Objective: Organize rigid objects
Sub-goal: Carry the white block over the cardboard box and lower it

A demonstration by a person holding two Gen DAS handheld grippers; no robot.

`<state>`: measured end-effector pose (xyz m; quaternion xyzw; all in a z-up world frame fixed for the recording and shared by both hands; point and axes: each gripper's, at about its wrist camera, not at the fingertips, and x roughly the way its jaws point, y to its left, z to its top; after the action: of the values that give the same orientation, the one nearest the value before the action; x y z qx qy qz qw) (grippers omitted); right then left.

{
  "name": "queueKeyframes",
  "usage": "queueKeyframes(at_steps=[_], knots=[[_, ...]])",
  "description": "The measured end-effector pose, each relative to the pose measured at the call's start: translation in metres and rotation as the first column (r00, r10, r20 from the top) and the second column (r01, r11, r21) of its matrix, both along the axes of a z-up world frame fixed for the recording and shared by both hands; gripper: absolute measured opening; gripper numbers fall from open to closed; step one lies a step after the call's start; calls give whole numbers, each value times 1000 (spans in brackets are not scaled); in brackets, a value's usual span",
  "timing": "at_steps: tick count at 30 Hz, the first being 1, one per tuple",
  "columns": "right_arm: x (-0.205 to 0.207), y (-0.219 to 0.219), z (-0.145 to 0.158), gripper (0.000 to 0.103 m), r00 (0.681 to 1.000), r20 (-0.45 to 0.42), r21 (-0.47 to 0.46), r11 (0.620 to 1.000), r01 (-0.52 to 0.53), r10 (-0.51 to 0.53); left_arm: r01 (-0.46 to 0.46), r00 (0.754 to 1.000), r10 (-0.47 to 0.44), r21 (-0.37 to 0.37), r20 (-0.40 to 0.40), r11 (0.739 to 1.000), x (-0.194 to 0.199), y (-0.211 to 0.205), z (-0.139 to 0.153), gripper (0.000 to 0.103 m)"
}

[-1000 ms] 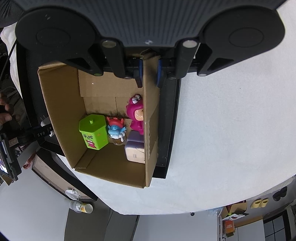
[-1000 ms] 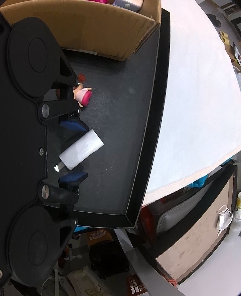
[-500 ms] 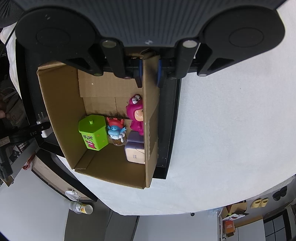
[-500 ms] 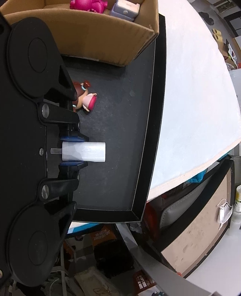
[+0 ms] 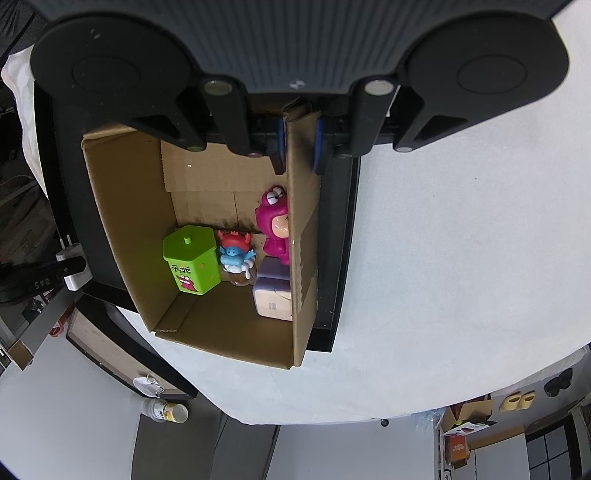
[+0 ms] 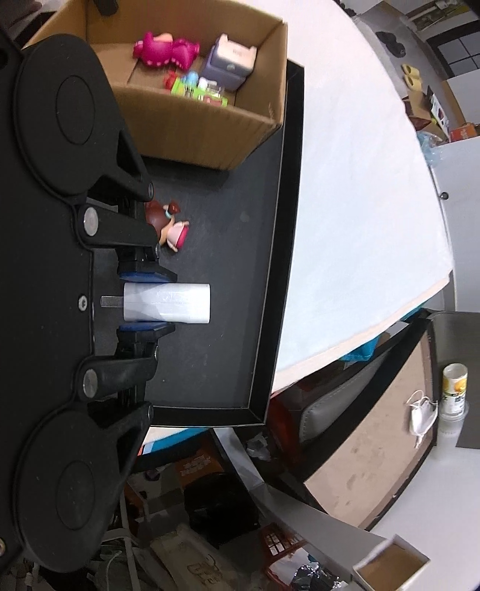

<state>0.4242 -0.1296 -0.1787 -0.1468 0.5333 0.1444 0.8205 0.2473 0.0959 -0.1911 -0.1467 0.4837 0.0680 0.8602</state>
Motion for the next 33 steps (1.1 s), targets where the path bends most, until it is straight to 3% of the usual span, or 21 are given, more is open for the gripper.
queueKeyframes(at_steps=[15,33], knots=[[-23,27,41,20,998,40,48,997,-53,51,1,1000,-1,-14,23,1000,-9,3,5,12],[-46,71,65,20,990,46,98,986,-137,133,1,999,1,-40,37,999,-11,8,6,12]])
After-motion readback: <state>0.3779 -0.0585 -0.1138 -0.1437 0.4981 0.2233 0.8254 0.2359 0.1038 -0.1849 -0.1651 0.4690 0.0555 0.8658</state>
